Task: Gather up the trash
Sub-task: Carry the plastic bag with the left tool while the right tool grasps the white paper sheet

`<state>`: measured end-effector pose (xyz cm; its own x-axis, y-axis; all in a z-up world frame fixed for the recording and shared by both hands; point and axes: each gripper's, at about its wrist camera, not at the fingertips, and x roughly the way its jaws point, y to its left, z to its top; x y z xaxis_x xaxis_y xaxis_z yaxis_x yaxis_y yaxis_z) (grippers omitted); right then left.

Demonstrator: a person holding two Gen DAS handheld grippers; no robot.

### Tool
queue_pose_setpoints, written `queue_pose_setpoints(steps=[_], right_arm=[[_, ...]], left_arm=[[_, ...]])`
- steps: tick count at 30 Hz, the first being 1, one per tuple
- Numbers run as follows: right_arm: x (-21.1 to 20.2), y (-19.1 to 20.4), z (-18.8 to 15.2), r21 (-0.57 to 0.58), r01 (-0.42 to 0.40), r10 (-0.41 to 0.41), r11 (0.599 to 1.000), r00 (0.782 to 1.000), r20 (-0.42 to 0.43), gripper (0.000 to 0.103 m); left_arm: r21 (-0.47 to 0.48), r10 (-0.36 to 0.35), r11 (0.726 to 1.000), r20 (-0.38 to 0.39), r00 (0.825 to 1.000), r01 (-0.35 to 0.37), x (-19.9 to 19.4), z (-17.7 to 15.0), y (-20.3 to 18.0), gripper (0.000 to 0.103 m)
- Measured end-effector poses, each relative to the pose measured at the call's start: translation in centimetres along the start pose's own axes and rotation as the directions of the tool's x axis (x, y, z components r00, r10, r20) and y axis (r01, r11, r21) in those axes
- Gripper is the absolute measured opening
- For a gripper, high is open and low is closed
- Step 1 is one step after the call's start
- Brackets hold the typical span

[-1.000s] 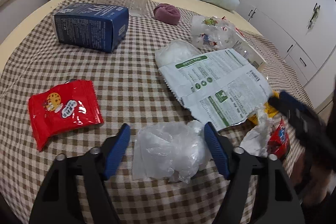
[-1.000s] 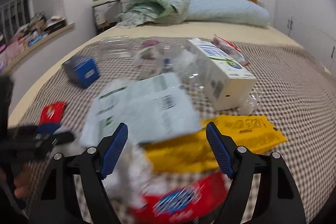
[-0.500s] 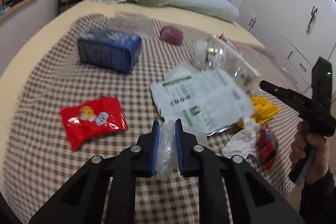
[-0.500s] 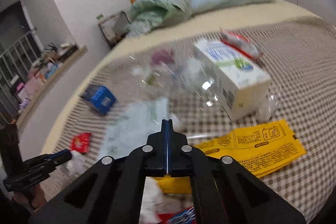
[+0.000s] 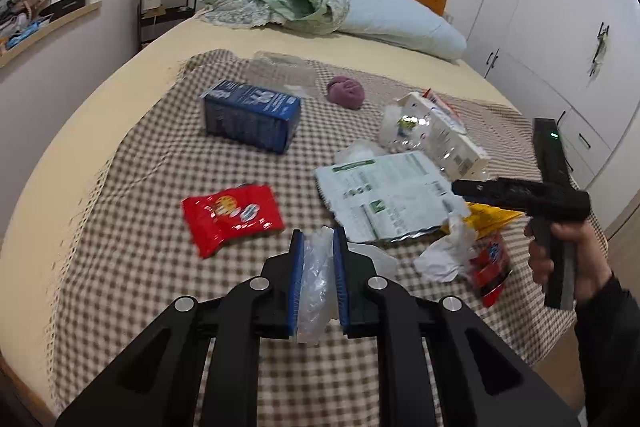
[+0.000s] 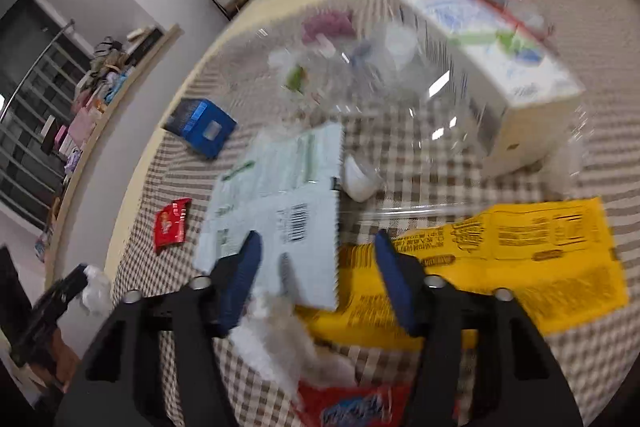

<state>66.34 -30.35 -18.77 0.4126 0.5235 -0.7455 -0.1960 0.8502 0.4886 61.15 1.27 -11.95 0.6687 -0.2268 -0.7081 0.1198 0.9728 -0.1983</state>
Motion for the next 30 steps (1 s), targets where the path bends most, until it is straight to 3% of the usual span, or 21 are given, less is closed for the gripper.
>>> queue_pose_setpoints(steps=[1,3,4,9,12,17,23,26,30], right_arm=[[0.9,-0.4,0.3,0.019,-0.037,0.037,0.999,0.999,-0.025,0.040],[1.3,-0.6,0.5,0.046,-0.080,0.082,0.996,0.996,-0.039,0.016],[1.0,-0.2,0.5,0.037,-0.102,0.103,0.994,0.994,-0.029,0.013],[-3.8,3.1,0.1,-0.046,-0.091,0.094,0.995,0.994,0.057,0.003],[-8.7,5.3,-0.4,-0.077,-0.065,0.077,0.995,0.985,0.155,0.002],[-19.0,7.6,-3.5,-0.092,-0.030,0.060,0.995,0.937,0.344,0.001],[-29.7,5.7,-11.8,0.011,0.044,-0.044,0.999,0.876,0.481,0.001],[-33.7,2.4,-18.6,0.119,0.048,-0.103,0.992,0.854,0.510,0.001],[-37.8,-3.7,-29.8,0.314,0.086,-0.247,0.945,0.820,0.517,0.001]], left_arm=[[-0.002,0.005,1.000,-0.005,1.000,-0.005,0.1,-0.1,0.2,0.012],[-0.003,0.015,1.000,-0.010,1.000,-0.015,0.2,-0.1,0.5,0.012],[-0.001,0.017,1.000,-0.012,1.000,-0.017,0.2,-0.1,0.5,0.012],[0.006,0.019,1.000,-0.009,1.000,-0.019,-0.6,0.1,0.1,0.012],[0.012,0.011,1.000,0.018,1.000,-0.011,-2.5,0.4,-0.8,0.012],[0.043,-0.016,0.999,0.087,0.996,0.013,-7.6,0.4,-3.4,0.012],[0.100,-0.082,0.993,0.121,0.989,0.070,-13.2,-1.8,-8.1,0.012],[0.144,-0.136,0.982,0.100,0.986,0.120,-14.4,-3.9,-11.3,0.012],[0.199,-0.218,0.957,0.028,0.975,0.209,-14.6,-7.8,-17.2,0.012]])
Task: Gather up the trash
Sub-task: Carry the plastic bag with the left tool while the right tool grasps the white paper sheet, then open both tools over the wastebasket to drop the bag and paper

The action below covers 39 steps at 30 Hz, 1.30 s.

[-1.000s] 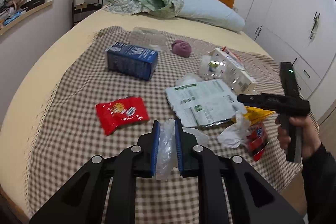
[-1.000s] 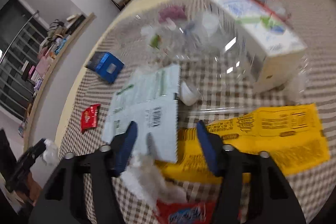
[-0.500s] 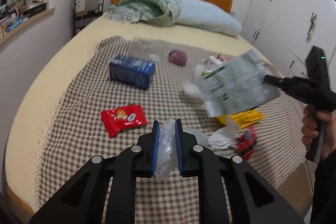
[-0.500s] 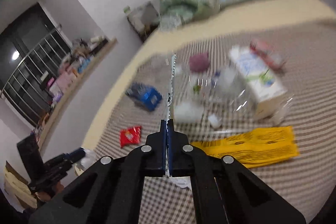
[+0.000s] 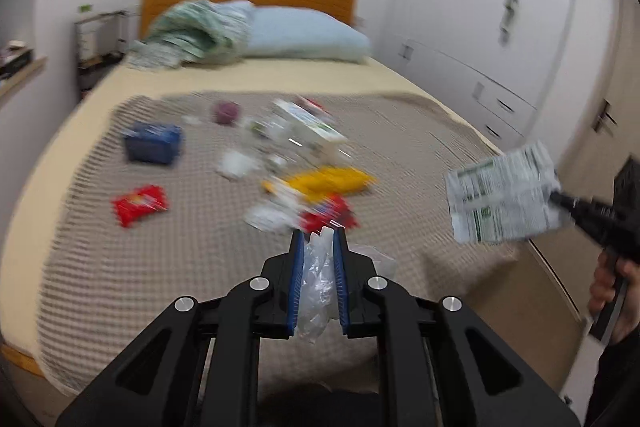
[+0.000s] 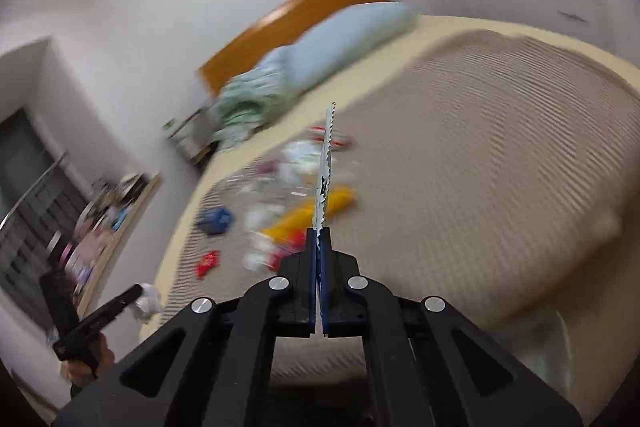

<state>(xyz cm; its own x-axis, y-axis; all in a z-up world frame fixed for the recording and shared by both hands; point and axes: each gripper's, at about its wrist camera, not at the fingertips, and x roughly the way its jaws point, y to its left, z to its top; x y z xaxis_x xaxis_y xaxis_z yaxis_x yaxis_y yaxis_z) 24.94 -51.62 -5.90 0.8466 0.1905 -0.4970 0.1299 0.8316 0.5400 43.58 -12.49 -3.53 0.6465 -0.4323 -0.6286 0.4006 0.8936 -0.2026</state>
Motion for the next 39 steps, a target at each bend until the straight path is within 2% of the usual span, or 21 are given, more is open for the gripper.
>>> queue_pose_setpoints(steps=[3,7,10,13,15,19,20,22,24,25,26,27,28,30,34,35,36,38,39], right_arm=[[-4.0,-7.1,-4.4,0.132,0.103,-0.104,0.986,0.995,0.000,0.001],[-6.8,-17.0,-12.9,0.314,0.232,-0.210,0.921,0.972,-0.102,0.002],[-6.2,-22.1,-18.2,0.383,0.311,-0.259,0.870,0.949,-0.182,0.002],[-3.3,-25.4,-21.8,0.386,0.384,-0.306,0.839,0.919,-0.249,0.002],[-1.5,-26.8,-22.5,0.360,0.396,-0.312,0.845,0.911,-0.269,0.002],[4.9,-28.9,-23.3,0.172,0.437,-0.359,0.883,0.864,-0.352,0.002],[6.2,-29.5,-23.5,0.144,0.429,-0.353,0.892,0.858,-0.372,0.002],[8.9,-31.7,-24.7,0.146,0.374,-0.270,0.916,0.843,-0.466,0.002],[11.9,-33.9,-26.1,0.145,0.370,-0.225,0.918,0.783,-0.580,0.003],[13.2,-35.2,-27.1,0.078,0.427,-0.291,0.901,0.727,-0.622,0.004],[13.5,-35.7,-28.0,0.025,0.466,-0.344,0.884,0.688,-0.639,0.016],[14.3,-36.4,-28.7,-0.032,0.506,-0.396,0.862,0.633,-0.666,0.036],[14.6,-37.0,-29.2,-0.037,0.519,-0.405,0.854,0.617,-0.675,0.040],[15.0,-37.2,-29.6,-0.044,0.523,-0.413,0.851,0.615,-0.672,0.040],[17.2,-36.7,-31.6,-0.300,0.575,-0.609,0.761,0.472,-0.638,0.043],[17.4,-36.6,-31.9,-0.330,0.580,-0.631,0.744,0.449,-0.633,0.045],[17.5,-36.3,-32.0,-0.349,0.583,-0.646,0.733,0.438,-0.624,0.045],[16.5,-35.5,-31.8,-0.298,0.586,-0.624,0.754,0.497,-0.603,0.054],[15.5,-35.1,-31.3,-0.245,0.592,-0.604,0.768,0.541,-0.586,0.058]], left_arm=[[0.053,-0.077,0.995,-0.070,0.995,0.081,1.7,-2.2,-5.1,0.012],[0.145,-0.137,0.975,-0.185,0.973,0.165,5.0,-5.8,-12.3,0.012],[0.182,-0.166,0.958,-0.285,0.944,0.224,8.6,-8.4,-17.0,0.012],[0.237,-0.180,0.931,-0.360,0.915,0.276,12.1,-11.2,-21.4,0.012],[0.268,-0.172,0.915,-0.417,0.892,0.301,14.9,-13.1,-23.7,0.012],[0.281,-0.146,0.907,-0.490,0.859,0.314,19.3,-15.7,-26.3,0.012],[0.280,-0.143,0.906,-0.502,0.853,0.317,20.3,-16.2,-26.8,0.013],[0.280,-0.139,0.904,-0.521,0.842,0.323,22.2,-16.9,-27.6,0.012],[0.275,-0.143,0.901,-0.543,0.828,0.335,24.1,-17.8,-28.3,0.012],[0.272,-0.144,0.900,-0.554,0.820,0.342,24.9,-18.1,-28.6,0.012],[0.271,-0.142,0.898,-0.566,0.812,0.346,25.8,-18.4,-29.1,0.013],[0.272,-0.135,0.897,-0.582,0.802,0.348,27.1,-18.9,-29.4,0.013],[0.272,-0.130,0.897,-0.592,0.795,0.349,27.9,-19.3,-29.7,0.013],[0.266,-0.126,0.898,-0.608,0.784,0.350,29.4,-20.0,-30.4,0.013],[0.229,-0.141,0.905,-0.634,0.760,0.359,32.0,-21.2,-31.4,0.013],[0.219,-0.144,0.908,-0.637,0.757,0.357,32.3,-21.6,-31.6,0.013],[0.218,-0.140,0.910,-0.639,0.756,0.353,32.9,-22.0,-31.9,0.015],[0.220,-0.131,0.914,-0.636,0.760,0.342,33.9,-22.7,-32.3,0.015],[0.216,-0.135,0.916,-0.629,0.766,0.338,34.4,-22.9,-32.5,0.015]])
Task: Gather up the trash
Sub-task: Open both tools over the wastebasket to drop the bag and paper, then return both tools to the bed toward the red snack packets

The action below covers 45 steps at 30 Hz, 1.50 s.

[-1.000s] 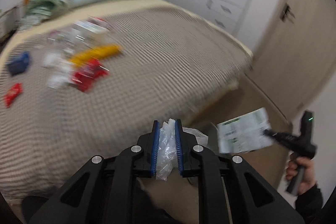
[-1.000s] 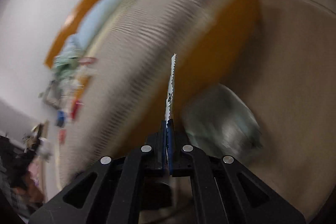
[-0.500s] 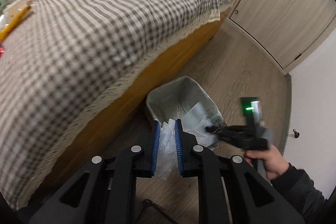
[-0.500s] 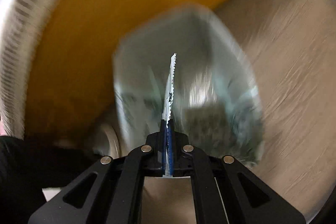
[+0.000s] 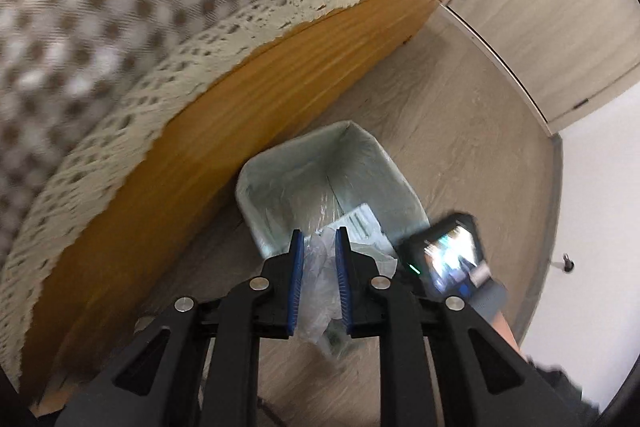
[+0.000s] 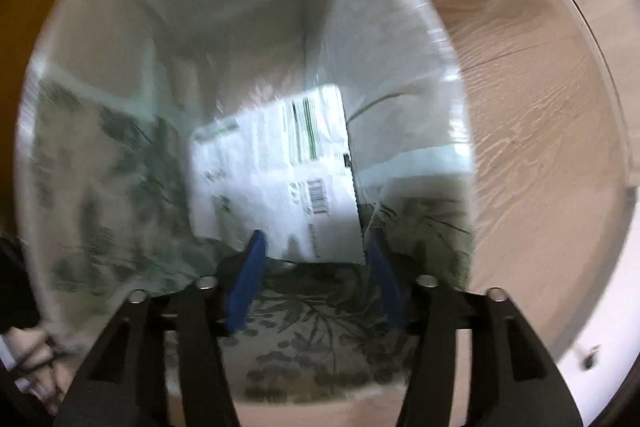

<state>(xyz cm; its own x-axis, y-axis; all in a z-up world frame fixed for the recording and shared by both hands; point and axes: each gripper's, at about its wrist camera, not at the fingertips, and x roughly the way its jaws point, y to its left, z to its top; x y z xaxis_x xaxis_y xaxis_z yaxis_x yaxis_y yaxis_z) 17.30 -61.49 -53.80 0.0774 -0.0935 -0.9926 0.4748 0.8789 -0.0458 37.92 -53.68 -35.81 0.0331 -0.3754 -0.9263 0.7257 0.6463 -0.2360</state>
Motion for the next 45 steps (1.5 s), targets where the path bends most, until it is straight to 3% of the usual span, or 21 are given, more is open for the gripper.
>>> queue_pose_setpoints(steps=[2,3,4,6,8,10,12,14,17,24,29,32,35,38,40,42,45], right_arm=[[-1.5,-1.0,-0.6,0.073,-0.060,0.056,0.996,0.997,0.046,0.060],[-2.3,-1.5,-1.1,0.111,-0.088,0.081,0.990,0.994,0.068,0.060],[-3.1,-2.2,-1.6,0.158,-0.122,0.108,0.980,0.989,0.096,0.060],[-4.2,-3.2,-2.4,0.215,-0.179,0.152,0.960,0.979,0.136,0.061],[-5.8,-3.0,-3.6,0.257,-0.213,0.172,0.943,0.970,0.174,0.061],[-6.8,-3.4,-4.0,0.278,-0.230,0.182,0.932,0.965,0.190,0.061],[-6.9,-3.2,-4.3,0.288,-0.234,0.186,0.928,0.965,0.184,0.061],[-6.5,-3.1,-4.2,0.291,-0.232,0.188,0.928,0.967,0.171,0.061],[-7.2,-2.7,-4.0,0.288,-0.230,0.185,0.930,0.967,0.173,0.061],[-11.4,-3.4,-4.1,0.283,-0.227,0.164,0.932,0.959,0.230,0.061],[-16.5,-3.4,-3.8,0.262,-0.186,0.111,0.947,0.954,0.278,0.061],[-20.6,-2.3,-3.3,0.220,-0.158,0.080,0.962,0.942,0.327,0.061],[-25.6,0.1,-2.4,0.154,-0.127,0.056,0.980,0.915,0.401,0.061],[-30.8,4.0,-1.3,0.068,-0.113,0.066,0.991,0.871,0.487,0.072],[-33.4,6.9,-0.7,0.005,-0.120,0.100,0.993,0.843,0.528,0.072],[-36.1,10.6,0.1,-0.067,-0.148,0.159,0.987,0.808,0.567,0.072],[-38.5,16.0,1.1,-0.163,-0.187,0.247,0.969,0.764,0.595,0.072]], left_arm=[[0.009,-0.019,1.000,0.011,1.000,0.019,1.3,0.7,-0.6,0.023],[0.015,-0.016,1.000,0.015,1.000,0.015,1.9,1.0,-1.0,0.035],[0.019,-0.012,1.000,0.020,1.000,0.012,2.4,1.4,-1.2,0.039],[0.032,-0.014,0.999,0.009,1.000,0.013,3.9,2.3,-1.4,0.067],[0.020,0.034,0.999,0.014,0.999,-0.034,5.1,2.8,-1.1,0.078],[-0.026,0.086,0.996,0.033,0.996,-0.085,5.3,2.3,0.1,0.078],[-0.066,0.075,0.995,0.012,0.997,-0.074,5.0,1.2,1.3,0.078],[-0.067,0.079,0.995,-0.006,0.997,-0.079,4.5,0.6,1.8,0.078],[-0.046,0.118,0.992,0.029,0.993,-0.117,2.6,0.4,1.9,0.078],[-0.090,0.062,0.995,0.128,0.990,-0.050,-3.8,-0.7,2.2,0.079],[-0.093,0.038,0.996,0.259,0.965,-0.015,-10.8,-2.0,2.5,0.079],[-0.118,0.046,0.993,0.362,0.931,-0.003,-16.4,-3.4,3.5,0.079],[-0.131,0.055,0.991,0.498,0.865,0.013,-23.1,-5.4,5.6,0.089],[-0.148,0.082,0.989,0.585,0.807,0.006,-28.3,-7.1,8.2,0.091],[-0.173,0.122,0.985,0.627,0.769,-0.015,-32.0,-8.3,10.7,0.094],[-0.235,0.202,0.970,0.667,0.718,-0.054,-35.4,-10.0,13.7,0.096],[-0.333,0.323,0.936,0.686,0.652,-0.113,-38.5,-12.4,18.5,0.096]])
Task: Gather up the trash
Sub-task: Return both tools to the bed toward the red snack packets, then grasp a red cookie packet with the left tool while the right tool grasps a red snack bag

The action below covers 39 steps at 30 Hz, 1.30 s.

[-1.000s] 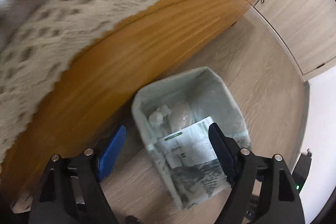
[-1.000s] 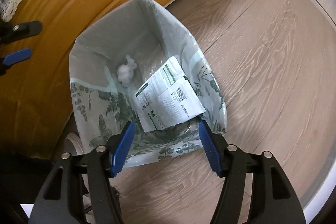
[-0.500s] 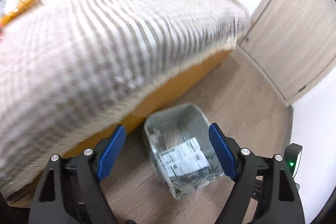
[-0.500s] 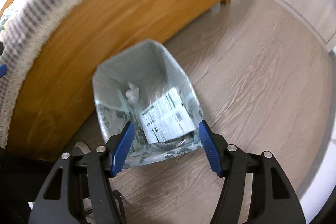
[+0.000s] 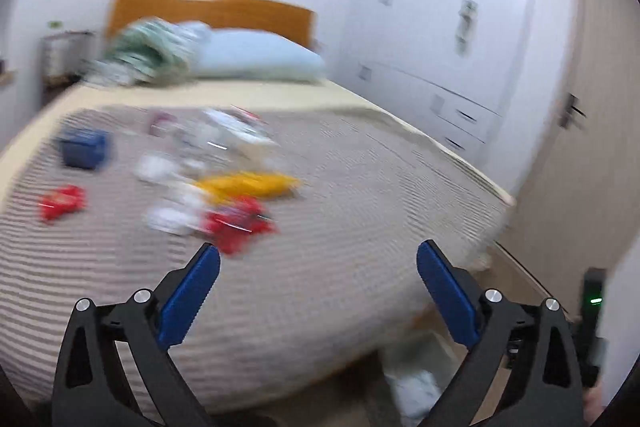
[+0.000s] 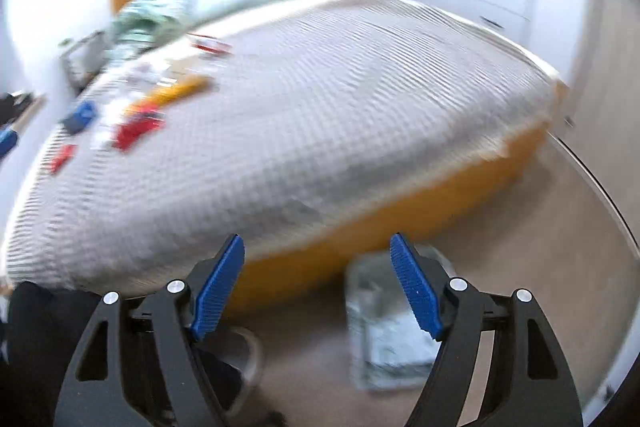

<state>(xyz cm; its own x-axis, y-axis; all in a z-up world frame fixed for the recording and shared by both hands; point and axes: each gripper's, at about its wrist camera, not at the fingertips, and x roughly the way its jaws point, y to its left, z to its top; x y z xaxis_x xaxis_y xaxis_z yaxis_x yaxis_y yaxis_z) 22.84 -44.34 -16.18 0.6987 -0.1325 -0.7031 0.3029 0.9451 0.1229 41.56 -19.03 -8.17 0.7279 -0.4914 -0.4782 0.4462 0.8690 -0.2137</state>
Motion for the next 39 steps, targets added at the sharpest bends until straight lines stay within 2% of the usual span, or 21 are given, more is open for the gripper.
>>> queue_pose_setpoints(steps=[2,5,6,9,11,13,17,18,19,20,21,23,24,25,27,29,31,35,36,38,39], right_arm=[[0.6,3.3,1.1,-0.041,-0.046,0.046,0.998,0.999,0.012,0.072],[3.3,9.1,2.7,-0.160,-0.070,0.071,0.985,0.998,-0.003,0.072],[4.2,10.3,3.2,-0.192,-0.071,0.071,0.979,0.997,-0.007,0.072],[7.0,14.6,5.0,-0.286,-0.086,0.080,0.954,0.996,-0.031,0.072],[9.2,17.4,6.6,-0.337,-0.101,0.091,0.936,0.995,-0.047,0.072],[10.9,19.8,7.9,-0.375,-0.117,0.104,0.920,0.993,-0.055,0.072],[15.4,24.2,10.3,-0.441,-0.130,0.106,0.888,0.991,-0.077,0.072],[16.3,24.6,10.7,-0.435,-0.123,0.097,0.892,0.992,-0.081,0.072],[18.1,24.8,11.4,-0.410,-0.127,0.091,0.903,0.990,-0.105,0.072],[19.2,25.0,11.8,-0.386,-0.131,0.088,0.913,0.988,-0.127,0.072],[20.8,24.6,12.3,-0.334,-0.137,0.084,0.933,0.982,-0.168,0.072],[22.4,23.8,12.6,-0.234,-0.183,0.132,0.955,0.967,-0.217,0.071],[22.7,23.4,12.7,-0.184,-0.203,0.161,0.962,0.962,-0.219,0.058],[22.7,22.6,12.7,-0.128,-0.225,0.195,0.966,0.958,-0.209,0.054],[22.4,22.6,12.6,-0.113,-0.222,0.199,0.968,0.962,-0.188,0.022],[21.1,22.1,12.3,-0.127,-0.198,0.178,0.972,0.972,-0.150,0.019],[19.4,21.4,12.2,-0.123,-0.193,0.180,0.973,0.977,-0.110,0.019],[16.1,20.5,12.1,-0.138,-0.188,0.186,0.973,0.982,-0.025,0.019],[15.3,20.5,11.9,-0.139,-0.200,0.200,0.970,0.980,-0.012,0.019],[14.5,20.7,11.5,-0.142,-0.233,0.235,0.962,0.972,-0.002,0.019],[14.3,20.8,11.3,-0.144,-0.243,0.245,0.959,0.970,-0.003,0.019]], left_arm=[[-0.034,0.066,0.997,0.027,0.997,-0.065,-1.0,0.6,3.7,0.096],[-0.164,0.134,0.978,0.012,0.991,-0.130,-1.6,1.4,10.3,0.096],[-0.240,0.163,0.958,-0.003,0.987,-0.159,-1.5,1.3,12.9,0.096],[-0.373,0.199,0.906,-0.039,0.979,-0.199,-1.3,0.5,18.9,0.096],[-0.395,0.252,0.883,-0.060,0.966,-0.255,-1.1,-0.2,21.4,0.096],[-0.405,0.323,0.854,-0.080,0.943,-0.327,-0.6,-1.0,23.8,0.096],[-0.468,0.398,0.791,-0.095,0.913,-0.394,1.0,-1.8,28.5,0.096],[-0.517,0.404,0.750,-0.135,0.905,-0.412,2.0,-2.3,30.0,0.096],[-0.563,0.389,0.718,-0.165,0.906,-0.410,2.7,-2.7,31.3,0.096],[-0.615,0.354,0.687,-0.181,0.917,-0.387,3.2,-3.0,32.7,0.096],[-0.676,0.300,0.655,-0.176,0.937,-0.337,3.6,-3.3,34.1,0.096],[-0.739,0.243,0.617,-0.151,0.958,-0.272,4.2,-3.4,35.9,0.096],[-0.763,0.232,0.596,-0.137,0.963,-0.252,4.7,-3.2,36.9,0.096],[-0.777,0.229,0.583,-0.124,0.965,-0.238,5.0,-3.0,37.6,0.096],[-0.802,0.224,0.555,-0.115,0.968,-0.223,6.0,-2.3,39.2,0.096],[-0.808,0.207,0.553,-0.100,0.973,-0.201,7.2,-1.5,40.0,0.096],[-0.795,0.220,0.561,-0.126,0.967,-0.232,8.7,-0.5,40.7,0.094],[-0.759,0.243,0.589,-0.161,0.956,-0.278,11.5,1.1,41.5,0.079],[-0.745,0.246,0.596,-0.187,0.951,-0.300,12.3,1.5,41.7,0.079],[-0.707,0.268,0.601,-0.262,0.927,-0.374,14.4,2.0,42.3,0.076],[-0.682,0.274,0.611,-0.295,0.916,-0.402,15.5,2.2,42.2,0.068]])
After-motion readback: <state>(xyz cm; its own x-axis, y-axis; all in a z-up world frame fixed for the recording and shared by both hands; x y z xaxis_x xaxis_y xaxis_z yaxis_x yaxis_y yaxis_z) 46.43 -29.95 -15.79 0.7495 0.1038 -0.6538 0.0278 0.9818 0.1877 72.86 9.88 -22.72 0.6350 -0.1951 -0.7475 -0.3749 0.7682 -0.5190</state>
